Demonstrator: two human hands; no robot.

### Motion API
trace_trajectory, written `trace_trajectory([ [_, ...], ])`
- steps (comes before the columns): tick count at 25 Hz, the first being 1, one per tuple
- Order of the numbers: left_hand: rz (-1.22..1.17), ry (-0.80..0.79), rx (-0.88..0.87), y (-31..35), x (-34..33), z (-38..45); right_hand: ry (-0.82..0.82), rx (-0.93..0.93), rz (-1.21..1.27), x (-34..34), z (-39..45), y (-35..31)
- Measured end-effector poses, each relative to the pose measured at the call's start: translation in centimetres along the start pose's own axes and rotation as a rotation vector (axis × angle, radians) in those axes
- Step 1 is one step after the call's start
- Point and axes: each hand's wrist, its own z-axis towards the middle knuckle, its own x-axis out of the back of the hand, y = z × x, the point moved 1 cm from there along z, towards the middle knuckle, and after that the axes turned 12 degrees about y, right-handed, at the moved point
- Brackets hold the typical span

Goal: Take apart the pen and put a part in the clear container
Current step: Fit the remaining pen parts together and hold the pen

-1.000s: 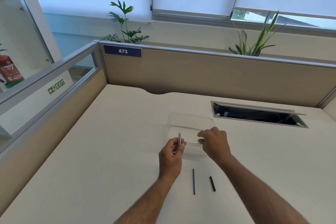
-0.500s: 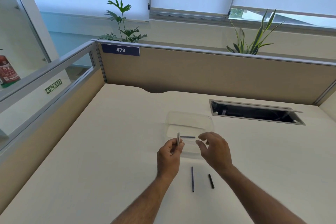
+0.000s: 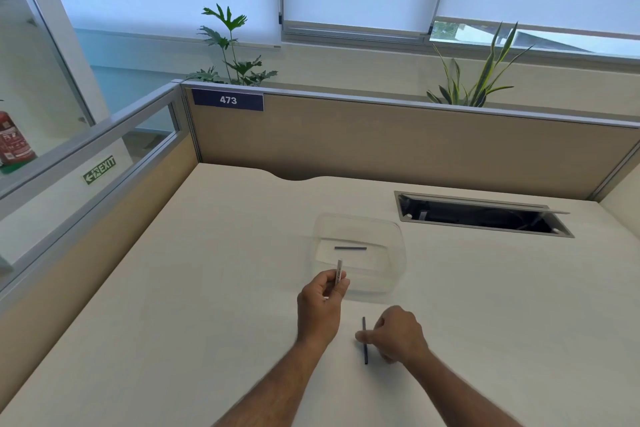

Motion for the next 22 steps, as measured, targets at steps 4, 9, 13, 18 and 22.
trace_trajectory([
  [4, -0.001, -0.011, 0.009, -0.2, 0.1, -0.1, -0.053, -0.045, 0.061, -0.4, -0.5, 0.3],
  [9, 0.003, -0.011, 0.024, -0.5, 0.0, -0.1, -0.053, -0.086, 0.106, -0.8, -0.3, 0.4],
  [13, 0.015, -0.018, 0.031, -0.7, 0.0, -0.3, 0.041, 0.003, -0.053, -1.3, -0.7, 0.5],
  [18, 0.039, -0.038, 0.025, -0.9, 0.2, -0.6, 0.064, 0.000, 0.156, -0.5, -0.4, 0.8],
  [22, 0.049, -0.049, 0.024, -0.8, 0.1, -0.7, -0.015, -0.110, 0.633, 0.6, 0.1, 0.6],
])
